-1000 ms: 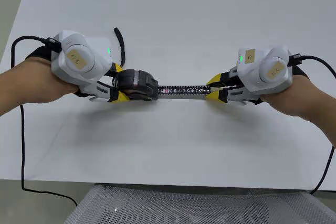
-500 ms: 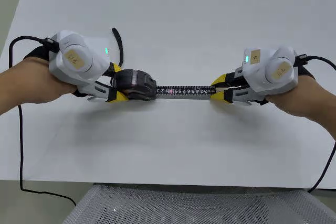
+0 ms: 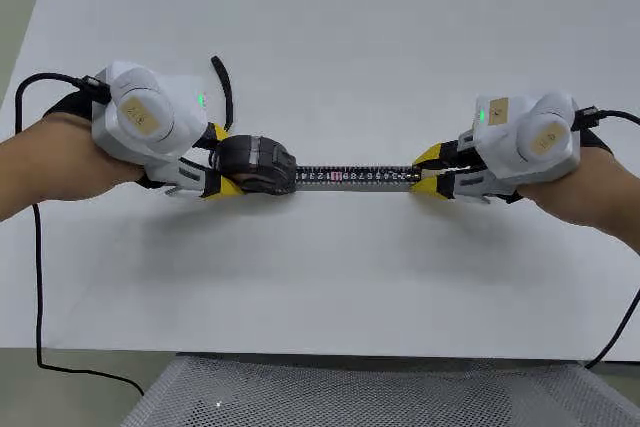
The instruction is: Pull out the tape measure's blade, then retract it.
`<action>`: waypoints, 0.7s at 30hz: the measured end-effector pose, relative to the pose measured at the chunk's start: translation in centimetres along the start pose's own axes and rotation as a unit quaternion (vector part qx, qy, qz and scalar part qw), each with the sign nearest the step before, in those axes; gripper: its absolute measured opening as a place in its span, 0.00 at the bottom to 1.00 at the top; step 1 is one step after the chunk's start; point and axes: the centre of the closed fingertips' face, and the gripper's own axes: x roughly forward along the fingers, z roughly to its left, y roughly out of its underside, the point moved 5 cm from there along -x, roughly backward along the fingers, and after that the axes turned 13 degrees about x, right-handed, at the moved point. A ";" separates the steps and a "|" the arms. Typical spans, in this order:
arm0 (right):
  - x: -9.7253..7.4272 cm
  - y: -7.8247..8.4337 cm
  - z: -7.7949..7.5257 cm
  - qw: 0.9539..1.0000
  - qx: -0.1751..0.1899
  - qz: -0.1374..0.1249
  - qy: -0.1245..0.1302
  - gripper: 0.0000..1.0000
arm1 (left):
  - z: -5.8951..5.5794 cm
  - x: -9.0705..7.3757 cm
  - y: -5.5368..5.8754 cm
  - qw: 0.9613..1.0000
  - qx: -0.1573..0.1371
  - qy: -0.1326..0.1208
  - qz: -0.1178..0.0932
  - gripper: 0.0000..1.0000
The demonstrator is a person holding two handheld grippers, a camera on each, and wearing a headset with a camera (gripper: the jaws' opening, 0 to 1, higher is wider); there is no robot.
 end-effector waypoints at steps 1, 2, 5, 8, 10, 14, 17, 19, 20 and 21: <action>0.0 0.0 0.0 1.000 0.001 0.000 0.000 0.08 | 0.0 0.0 0.0 1.000 0.000 0.000 0.000 0.26; -0.1 0.1 0.0 1.000 0.001 0.001 0.000 0.08 | 0.0 0.0 0.0 1.000 0.000 0.000 -0.001 0.26; -0.2 0.2 -0.1 1.000 0.001 0.002 0.001 0.08 | 0.0 0.0 0.0 1.000 0.001 0.000 0.000 0.26; -0.3 0.4 -0.1 1.000 0.001 0.003 0.002 0.08 | 0.0 0.0 0.0 1.000 0.000 0.000 0.000 0.26; -0.5 0.5 -0.2 1.000 0.000 0.004 0.003 0.08 | 0.0 0.0 0.0 1.000 0.000 0.000 0.000 0.26; -0.7 0.7 -0.3 1.000 0.002 0.006 0.005 0.08 | 0.0 0.0 0.0 1.000 0.001 0.000 0.000 0.26; -0.9 0.9 -0.4 1.000 0.002 0.007 0.007 0.08 | 0.0 0.0 -0.1 1.000 0.001 0.001 0.000 0.26; -1.1 1.1 -0.5 1.000 0.004 0.007 0.008 0.08 | 0.0 0.0 -0.1 1.000 0.001 0.001 0.000 0.26; -1.2 1.2 -0.5 1.000 0.005 0.007 0.009 0.08 | 0.0 0.0 -0.1 1.000 0.001 0.001 0.000 0.26; -1.3 1.3 -0.5 1.000 0.004 0.008 0.009 0.08 | 0.0 0.0 -0.1 1.000 0.000 0.001 0.000 0.26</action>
